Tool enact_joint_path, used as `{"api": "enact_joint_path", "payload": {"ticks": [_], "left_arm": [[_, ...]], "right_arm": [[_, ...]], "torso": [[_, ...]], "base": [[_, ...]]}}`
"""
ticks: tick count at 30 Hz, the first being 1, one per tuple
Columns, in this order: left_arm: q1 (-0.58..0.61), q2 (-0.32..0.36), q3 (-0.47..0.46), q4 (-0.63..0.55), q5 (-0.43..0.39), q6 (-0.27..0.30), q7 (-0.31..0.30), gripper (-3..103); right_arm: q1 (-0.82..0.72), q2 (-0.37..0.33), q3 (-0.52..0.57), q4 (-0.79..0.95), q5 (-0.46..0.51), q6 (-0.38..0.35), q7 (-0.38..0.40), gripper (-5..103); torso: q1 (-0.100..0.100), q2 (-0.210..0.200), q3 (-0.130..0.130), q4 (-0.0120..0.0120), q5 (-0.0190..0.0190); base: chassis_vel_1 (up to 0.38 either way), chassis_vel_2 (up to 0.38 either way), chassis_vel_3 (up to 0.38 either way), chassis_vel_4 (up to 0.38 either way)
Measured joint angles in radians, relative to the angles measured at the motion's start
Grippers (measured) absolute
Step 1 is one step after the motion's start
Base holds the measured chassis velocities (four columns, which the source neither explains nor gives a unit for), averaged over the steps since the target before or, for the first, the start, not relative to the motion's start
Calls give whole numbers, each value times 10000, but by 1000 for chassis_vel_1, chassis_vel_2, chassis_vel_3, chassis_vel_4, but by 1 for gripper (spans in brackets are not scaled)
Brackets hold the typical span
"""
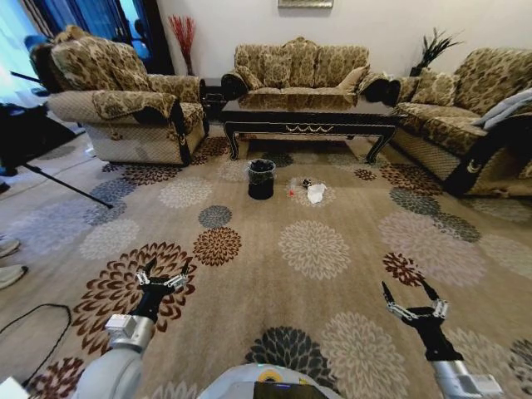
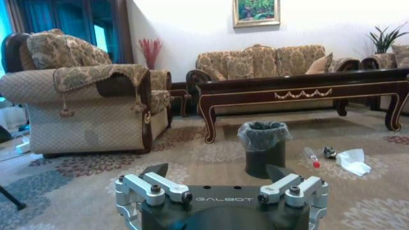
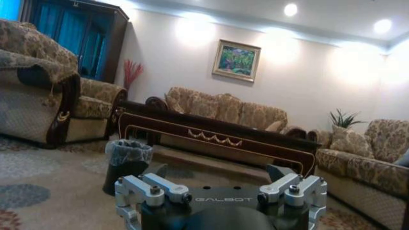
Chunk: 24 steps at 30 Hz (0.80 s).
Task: Move to the front of the table and pick up the trash from the floor, then place it into the trash bin.
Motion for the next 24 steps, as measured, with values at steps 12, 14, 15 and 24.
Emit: {"api": "enact_joint_path", "payload": {"ticks": [12, 14, 15, 24], "left_arm": [[-31, 7, 8, 18, 9, -2, 7, 100], [-40, 11, 8, 18, 9, -2, 7, 100], [-40, 11, 8, 18, 9, -2, 7, 100], [3, -9, 9, 74, -302, -912, -6, 100]], "right_arm": [[26, -7, -23, -32, -48, 22, 13, 100], [44, -6, -45, -31, -76, 4, 19, 100], [44, -6, -45, -31, -76, 4, 19, 100], [48, -19, -49, -22, -106, -1, -63, 100]], "torso": [[0, 48, 37, -3, -6], [1, 51, 47, -2, 2], [1, 51, 47, -2, 2], [-2, 77, 53, -3, -3]], "base": [[-264, 262, 253, -257], [-269, 297, 282, -275], [-251, 288, 282, -262], [-202, 193, 207, -195]]}}
